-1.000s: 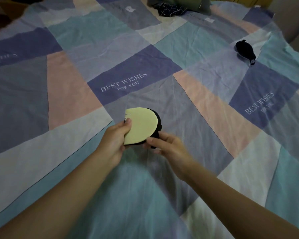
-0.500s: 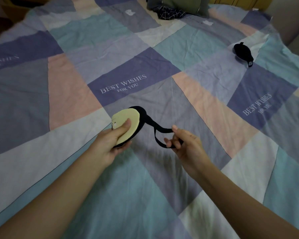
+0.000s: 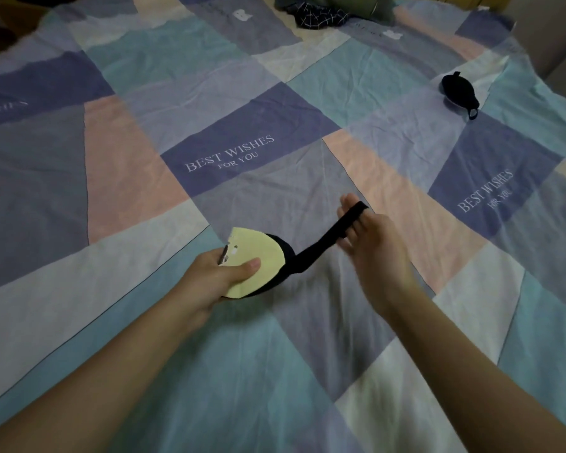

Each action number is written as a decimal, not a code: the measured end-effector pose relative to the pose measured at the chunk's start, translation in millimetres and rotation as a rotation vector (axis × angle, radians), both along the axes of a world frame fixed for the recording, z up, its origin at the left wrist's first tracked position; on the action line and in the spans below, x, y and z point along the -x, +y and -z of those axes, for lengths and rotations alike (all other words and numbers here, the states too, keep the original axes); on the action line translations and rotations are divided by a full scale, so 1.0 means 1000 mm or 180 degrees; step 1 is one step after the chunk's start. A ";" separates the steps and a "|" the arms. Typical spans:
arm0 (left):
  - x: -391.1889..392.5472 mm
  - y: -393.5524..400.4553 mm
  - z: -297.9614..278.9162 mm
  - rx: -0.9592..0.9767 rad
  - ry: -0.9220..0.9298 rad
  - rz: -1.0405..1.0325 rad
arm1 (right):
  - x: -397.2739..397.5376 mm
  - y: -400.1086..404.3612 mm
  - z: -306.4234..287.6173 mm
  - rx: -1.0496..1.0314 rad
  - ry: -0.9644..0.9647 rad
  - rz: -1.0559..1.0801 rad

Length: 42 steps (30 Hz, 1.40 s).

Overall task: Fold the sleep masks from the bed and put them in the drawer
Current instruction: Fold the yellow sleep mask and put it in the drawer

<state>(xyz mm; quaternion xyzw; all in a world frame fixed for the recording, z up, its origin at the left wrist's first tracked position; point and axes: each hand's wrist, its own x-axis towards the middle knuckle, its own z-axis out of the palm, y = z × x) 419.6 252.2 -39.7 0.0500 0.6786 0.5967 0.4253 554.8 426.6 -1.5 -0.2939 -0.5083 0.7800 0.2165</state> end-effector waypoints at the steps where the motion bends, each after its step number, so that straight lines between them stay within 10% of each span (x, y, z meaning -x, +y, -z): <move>1: 0.002 0.001 -0.003 -0.0156 -0.0062 -0.0081 | -0.001 0.004 0.002 -0.1060 -0.0801 -0.0171; 4: 0.017 0.006 -0.010 -0.0582 -0.0141 -0.0951 | -0.012 0.004 0.016 -0.2279 -0.1899 -0.1491; 7: 0.016 0.009 -0.006 -0.0202 0.0214 -0.1359 | -0.015 -0.013 0.009 -0.0852 -0.0773 -0.2204; 11: -0.012 0.009 0.006 0.0265 0.0765 -0.0606 | 0.010 -0.013 -0.011 0.0981 0.0890 -0.1172; 15: -0.019 0.011 0.002 -0.0123 0.0445 -0.0573 | 0.013 -0.005 0.003 -0.0009 -0.0388 0.0376; 19: -0.011 0.016 -0.010 -0.0581 0.0014 -0.0958 | -0.010 -0.019 0.029 -0.0612 -0.0496 0.0326; 28: -0.020 0.008 -0.006 -0.0359 0.0133 -0.0310 | -0.007 -0.022 0.022 0.0415 -0.0245 0.1995; 35: -0.026 0.005 -0.004 -0.0353 0.0108 -0.0259 | -0.011 -0.024 0.019 0.1389 0.0144 0.1737; 42: -0.033 0.011 -0.014 -0.0465 -0.0272 -0.0503 | -0.015 -0.037 0.018 -0.0024 -0.0128 0.0843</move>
